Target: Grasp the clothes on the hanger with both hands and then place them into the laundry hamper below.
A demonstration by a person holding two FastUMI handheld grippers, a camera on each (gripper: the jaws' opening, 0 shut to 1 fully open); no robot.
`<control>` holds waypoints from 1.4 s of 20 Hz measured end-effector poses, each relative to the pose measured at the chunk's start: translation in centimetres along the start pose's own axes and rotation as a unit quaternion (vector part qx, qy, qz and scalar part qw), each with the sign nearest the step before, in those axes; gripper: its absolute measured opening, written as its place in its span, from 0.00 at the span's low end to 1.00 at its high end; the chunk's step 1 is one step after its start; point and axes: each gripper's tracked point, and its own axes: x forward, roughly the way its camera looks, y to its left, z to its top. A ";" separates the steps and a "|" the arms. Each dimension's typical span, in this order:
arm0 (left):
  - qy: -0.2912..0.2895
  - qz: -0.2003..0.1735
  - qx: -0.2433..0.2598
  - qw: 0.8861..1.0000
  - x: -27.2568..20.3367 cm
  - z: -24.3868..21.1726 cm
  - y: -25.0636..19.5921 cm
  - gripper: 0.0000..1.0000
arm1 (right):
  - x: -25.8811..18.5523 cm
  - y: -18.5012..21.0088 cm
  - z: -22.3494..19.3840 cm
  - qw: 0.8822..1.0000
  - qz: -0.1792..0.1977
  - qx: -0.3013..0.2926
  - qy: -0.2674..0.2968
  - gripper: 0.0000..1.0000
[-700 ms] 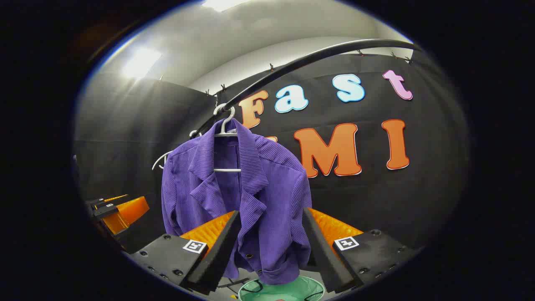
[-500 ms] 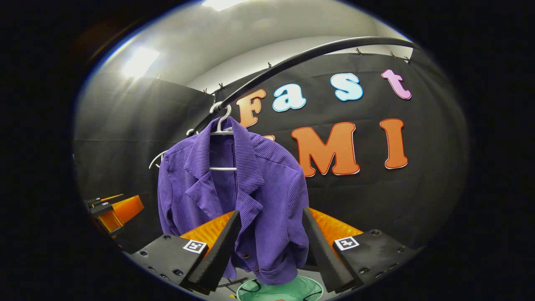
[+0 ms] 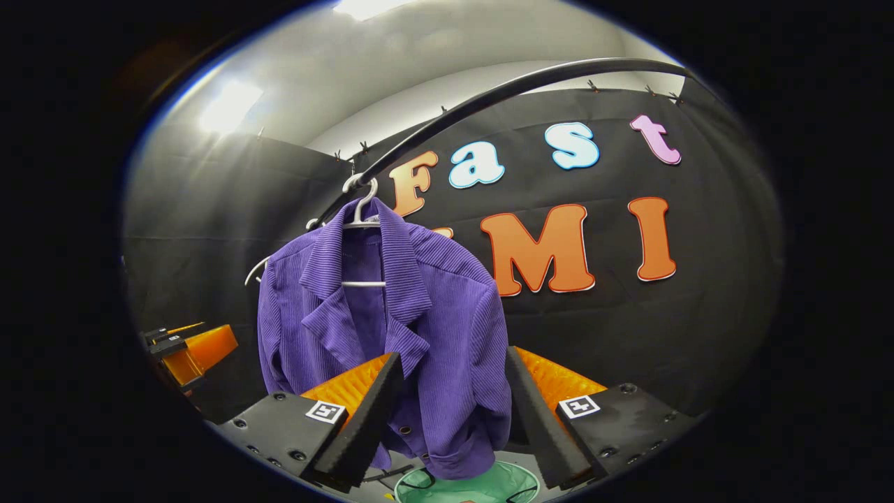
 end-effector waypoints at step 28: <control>0.016 0.002 -0.025 1.000 -1.8 -0.8 -0.3 0.92 | 13.9 1.6 0.1 0.999 0.013 -0.010 -0.032 0.13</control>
